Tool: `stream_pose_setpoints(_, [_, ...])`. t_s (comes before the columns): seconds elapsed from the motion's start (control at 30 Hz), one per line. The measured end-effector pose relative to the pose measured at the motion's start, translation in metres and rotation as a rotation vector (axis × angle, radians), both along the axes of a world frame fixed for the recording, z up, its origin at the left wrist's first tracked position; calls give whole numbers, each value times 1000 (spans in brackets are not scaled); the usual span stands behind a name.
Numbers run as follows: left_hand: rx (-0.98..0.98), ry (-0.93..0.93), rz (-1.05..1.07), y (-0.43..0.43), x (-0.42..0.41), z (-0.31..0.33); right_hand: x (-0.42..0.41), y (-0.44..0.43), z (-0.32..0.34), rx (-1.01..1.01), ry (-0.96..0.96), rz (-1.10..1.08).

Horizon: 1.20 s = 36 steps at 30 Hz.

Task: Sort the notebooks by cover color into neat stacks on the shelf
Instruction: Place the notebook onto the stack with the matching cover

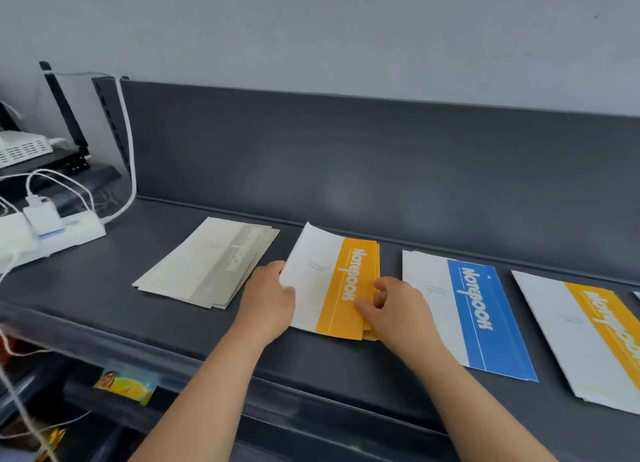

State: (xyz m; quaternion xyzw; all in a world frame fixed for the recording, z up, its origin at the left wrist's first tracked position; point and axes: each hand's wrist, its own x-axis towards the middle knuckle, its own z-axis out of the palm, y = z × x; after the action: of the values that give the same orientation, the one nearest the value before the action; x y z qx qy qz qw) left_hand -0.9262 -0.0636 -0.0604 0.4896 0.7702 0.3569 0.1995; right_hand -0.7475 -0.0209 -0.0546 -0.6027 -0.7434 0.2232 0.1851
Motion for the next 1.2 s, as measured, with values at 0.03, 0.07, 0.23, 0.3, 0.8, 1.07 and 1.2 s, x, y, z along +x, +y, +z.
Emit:
stream_pose_setpoints(0.03, [-14,18,-1,1,-2,-2,-1,0,-1,-2,-15,-5])
stream_pose_setpoints(0.07, [-33,30,-5,2,-2,-4,-1,1,-1,-1,-32,-8])
stream_pose_setpoints(0.23, [-90,179,-50,-2,0,-1,-2,-1,-3,47,-39,-17])
stream_pose_setpoints(0.3, [-61,335,-48,-4,1,3,1,-3,0,103,-18,-27])
stream_pose_setpoints(0.8, [285,350,-368,-13,106,37,122,-45,23,352,-119,-210])
stream_pose_setpoints(1.07, [312,372,-518,-17,233,39,249,-80,27,366,-47,-342])
stream_pose_setpoints(1.2, [315,359,-565,-26,314,42,325,-101,30,357,-85,-395])
